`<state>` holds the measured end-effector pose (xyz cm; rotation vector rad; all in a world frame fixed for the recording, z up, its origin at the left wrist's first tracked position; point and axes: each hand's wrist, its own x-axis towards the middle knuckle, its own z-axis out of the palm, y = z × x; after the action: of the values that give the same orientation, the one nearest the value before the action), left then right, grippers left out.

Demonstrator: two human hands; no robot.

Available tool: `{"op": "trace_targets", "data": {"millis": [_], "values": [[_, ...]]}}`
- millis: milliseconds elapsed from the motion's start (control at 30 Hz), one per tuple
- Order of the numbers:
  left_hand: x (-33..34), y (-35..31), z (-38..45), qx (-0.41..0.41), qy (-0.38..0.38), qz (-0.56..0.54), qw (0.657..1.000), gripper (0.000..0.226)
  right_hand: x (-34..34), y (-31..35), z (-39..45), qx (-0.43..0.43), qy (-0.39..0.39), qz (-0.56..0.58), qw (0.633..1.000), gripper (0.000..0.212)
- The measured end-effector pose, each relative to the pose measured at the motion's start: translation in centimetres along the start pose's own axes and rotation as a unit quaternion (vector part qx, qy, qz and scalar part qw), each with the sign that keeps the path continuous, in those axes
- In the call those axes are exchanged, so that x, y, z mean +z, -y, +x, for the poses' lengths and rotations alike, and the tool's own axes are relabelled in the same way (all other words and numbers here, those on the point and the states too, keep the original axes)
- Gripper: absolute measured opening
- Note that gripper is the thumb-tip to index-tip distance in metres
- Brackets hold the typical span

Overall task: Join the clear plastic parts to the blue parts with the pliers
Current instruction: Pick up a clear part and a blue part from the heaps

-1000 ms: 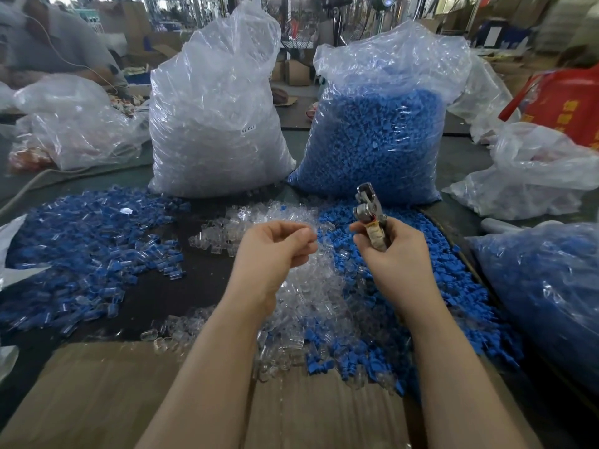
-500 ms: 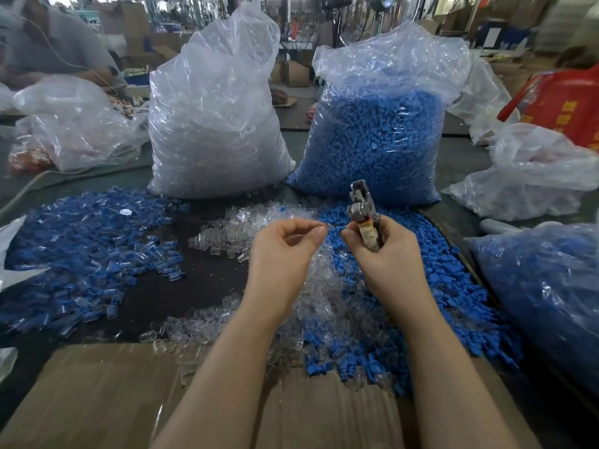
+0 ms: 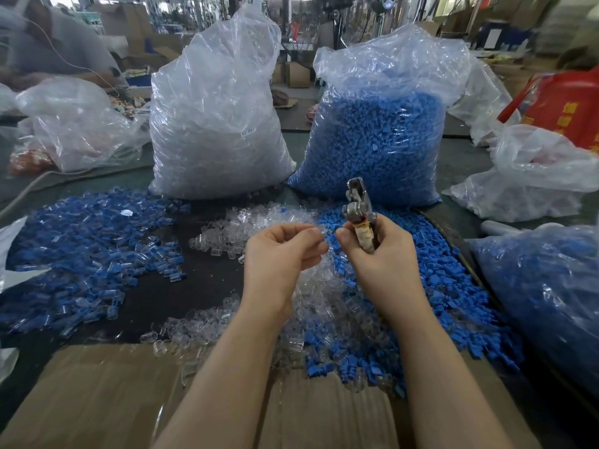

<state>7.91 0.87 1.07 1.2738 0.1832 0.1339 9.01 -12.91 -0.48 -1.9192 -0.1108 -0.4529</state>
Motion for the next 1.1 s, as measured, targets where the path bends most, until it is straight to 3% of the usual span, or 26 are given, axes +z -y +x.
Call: {"op": "trace_targets", "data": {"millis": [133, 300, 533, 933, 1100], "values": [[0.08, 0.04, -0.06, 0.016, -0.004, 0.007, 1.000, 0.003, 0.06, 0.00, 0.02, -0.013, 0.006, -0.017, 1.000, 0.013], [0.31, 0.41, -0.16, 0.095, -0.028, 0.121, 0.988, 0.007, 0.19, -0.16, 0.09, -0.021, -0.010, -0.038, 0.999, 0.015], [0.67, 0.47, -0.54, 0.173, -0.034, 0.196, 0.964, 0.016, 0.53, -0.13, 0.04, -0.014, -0.013, -0.024, 1.000, 0.013], [0.39, 0.83, -0.40, 0.200, -0.040, 0.215, 0.955, 0.013, 0.01, 0.31, 0.09, 0.016, 0.060, 0.008, 0.998, 0.008], [0.19, 0.84, -0.13, 0.164, -0.031, 0.163, 0.972, 0.017, -0.33, 0.24, 0.29, 0.043, 0.082, 0.009, 0.996, 0.003]]}}
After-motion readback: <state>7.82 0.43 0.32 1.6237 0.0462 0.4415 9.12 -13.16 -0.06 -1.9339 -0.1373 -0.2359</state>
